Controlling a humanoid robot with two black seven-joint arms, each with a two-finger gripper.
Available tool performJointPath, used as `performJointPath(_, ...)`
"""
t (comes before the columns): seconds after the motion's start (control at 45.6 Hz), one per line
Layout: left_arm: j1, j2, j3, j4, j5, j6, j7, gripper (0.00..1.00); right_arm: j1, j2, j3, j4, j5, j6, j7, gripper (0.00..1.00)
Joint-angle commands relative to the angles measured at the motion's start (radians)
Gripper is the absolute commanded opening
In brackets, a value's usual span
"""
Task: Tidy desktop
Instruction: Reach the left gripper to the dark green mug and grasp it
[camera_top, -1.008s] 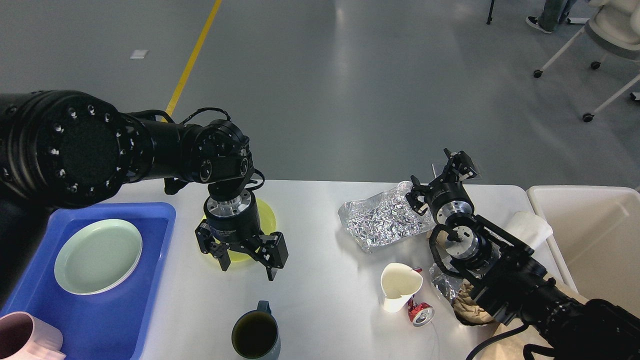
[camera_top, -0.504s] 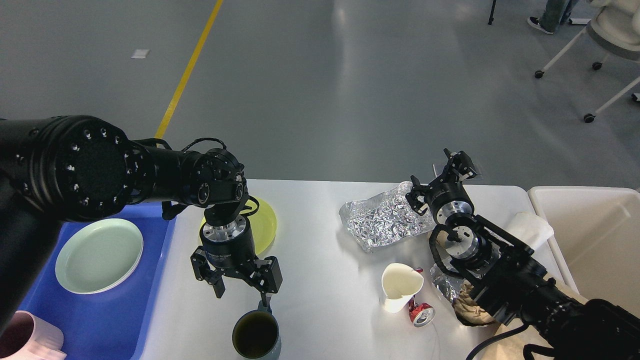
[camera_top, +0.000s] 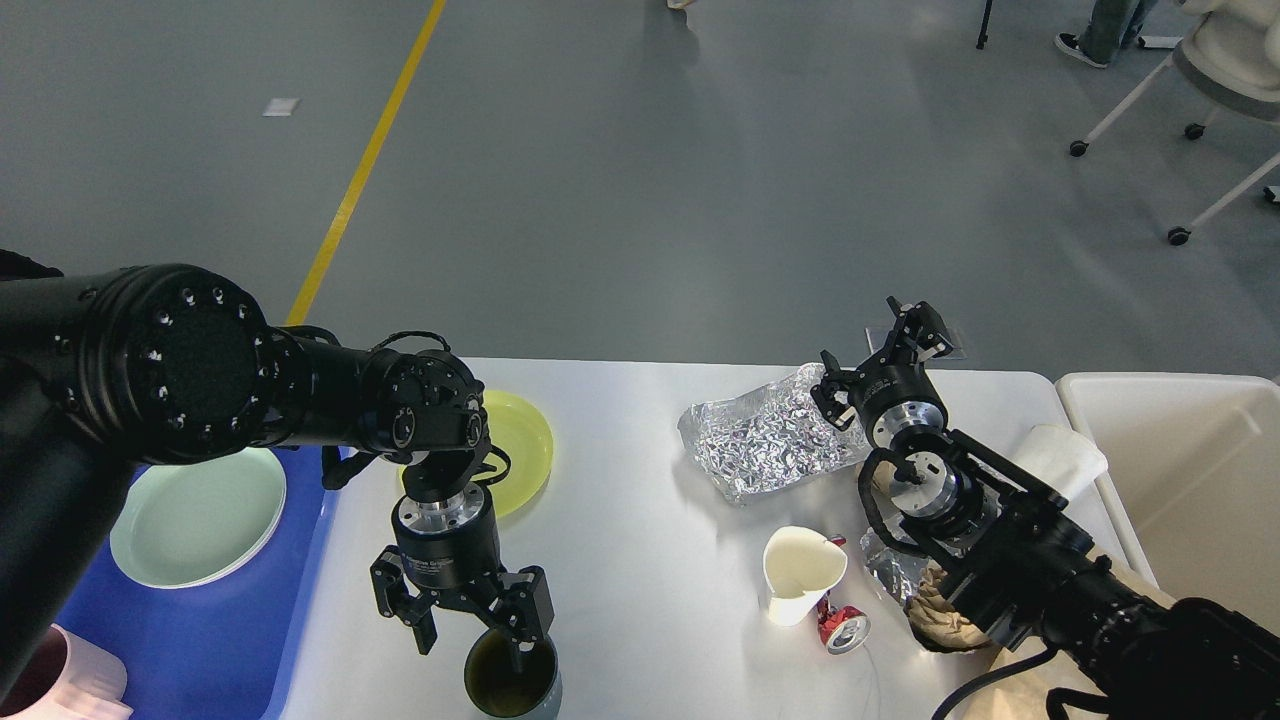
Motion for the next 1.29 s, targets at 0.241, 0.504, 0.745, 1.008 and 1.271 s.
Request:
performJointPath(0.241, 0.074, -0.006, 0.001, 0.095, 0.002, 0.0, 0.007, 0.93, 0.0, 0.0, 0.0, 0.0, 0.0, 0.0, 0.0, 1.0)
performJointPath(0.504, 0.093, -0.008, -0.002, 0.116, 0.002, 0.0, 0.007, 0.75, 0.0, 0.0, 0.0, -0.002, 0.0, 0.0, 0.0, 1.0)
performJointPath(0.745, 0.1, -0.008, -0.002, 0.118, -0.001, 0.0, 0.004, 0.3, 0.0, 0.0, 0.0, -0.002, 0.0, 0.0, 0.0, 1.0)
performJointPath(1.008, 0.114, -0.008, -0.014, 0.138, 0.0, 0.0, 0.004, 0.27, 0.0, 0.0, 0.0, -0.002, 0.0, 0.0, 0.0, 1.0)
performJointPath(1.271, 0.103, -0.006, -0.014, 0.138, 0.0, 0.0, 0.004, 0.0, 0.0, 0.0, 0.0, 0.0, 0.0, 0.0, 0.0, 1.0)
